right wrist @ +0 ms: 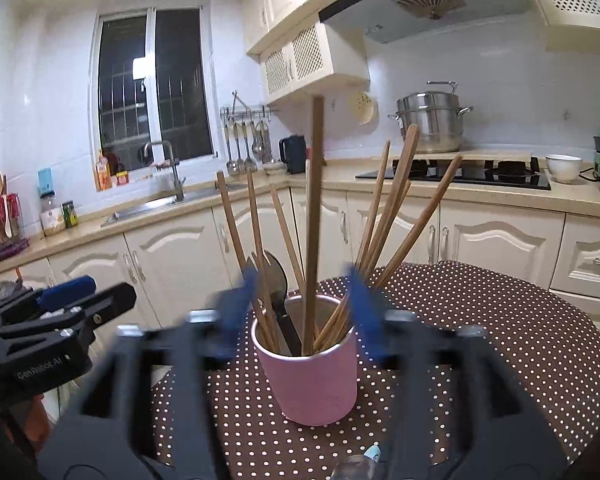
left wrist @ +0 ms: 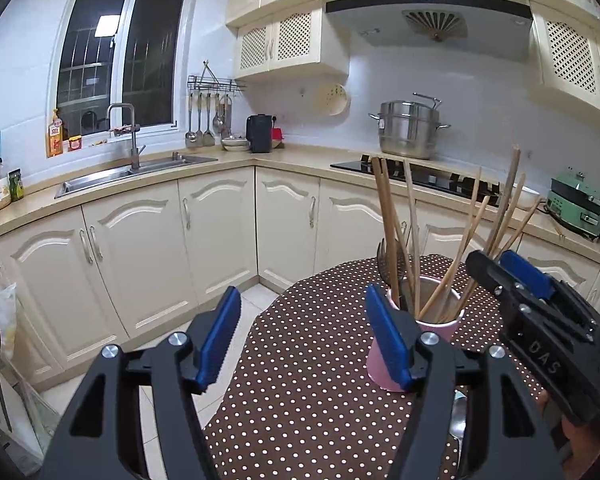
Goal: Organize utensils
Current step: 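Lower both tools toward the metal spoon and light-blue knife on the table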
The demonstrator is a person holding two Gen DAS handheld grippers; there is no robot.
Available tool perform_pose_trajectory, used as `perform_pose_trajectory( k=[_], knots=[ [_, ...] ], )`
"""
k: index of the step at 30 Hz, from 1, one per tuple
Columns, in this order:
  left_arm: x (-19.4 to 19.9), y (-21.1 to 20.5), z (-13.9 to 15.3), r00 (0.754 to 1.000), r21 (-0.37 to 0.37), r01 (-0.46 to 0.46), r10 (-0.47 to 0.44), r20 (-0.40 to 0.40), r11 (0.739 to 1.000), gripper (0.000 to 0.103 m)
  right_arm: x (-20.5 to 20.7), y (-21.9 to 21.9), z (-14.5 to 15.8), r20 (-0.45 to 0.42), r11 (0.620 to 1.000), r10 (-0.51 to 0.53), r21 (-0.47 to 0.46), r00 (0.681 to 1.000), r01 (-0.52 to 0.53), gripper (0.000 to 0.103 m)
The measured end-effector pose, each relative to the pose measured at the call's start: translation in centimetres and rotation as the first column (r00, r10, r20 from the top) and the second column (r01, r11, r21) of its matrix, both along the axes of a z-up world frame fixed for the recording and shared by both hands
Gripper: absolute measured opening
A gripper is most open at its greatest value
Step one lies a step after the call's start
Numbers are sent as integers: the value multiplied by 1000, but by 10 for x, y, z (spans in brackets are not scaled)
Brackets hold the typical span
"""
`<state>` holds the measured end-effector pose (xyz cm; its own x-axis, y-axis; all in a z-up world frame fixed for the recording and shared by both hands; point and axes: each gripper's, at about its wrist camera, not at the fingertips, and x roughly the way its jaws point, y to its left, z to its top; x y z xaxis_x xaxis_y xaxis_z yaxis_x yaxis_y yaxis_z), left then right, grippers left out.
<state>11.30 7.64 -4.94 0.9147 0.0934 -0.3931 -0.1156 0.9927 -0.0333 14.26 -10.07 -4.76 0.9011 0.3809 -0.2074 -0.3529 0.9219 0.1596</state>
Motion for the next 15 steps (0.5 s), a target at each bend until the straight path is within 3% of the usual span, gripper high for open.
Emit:
perform_pose_trajectory(
  k=[15],
  knots=[
    [-19,-17,10,1000,10,17,-17,-3,1000,64,-22,-29,10,-1,999,-19,41,1000,19,64]
  ],
)
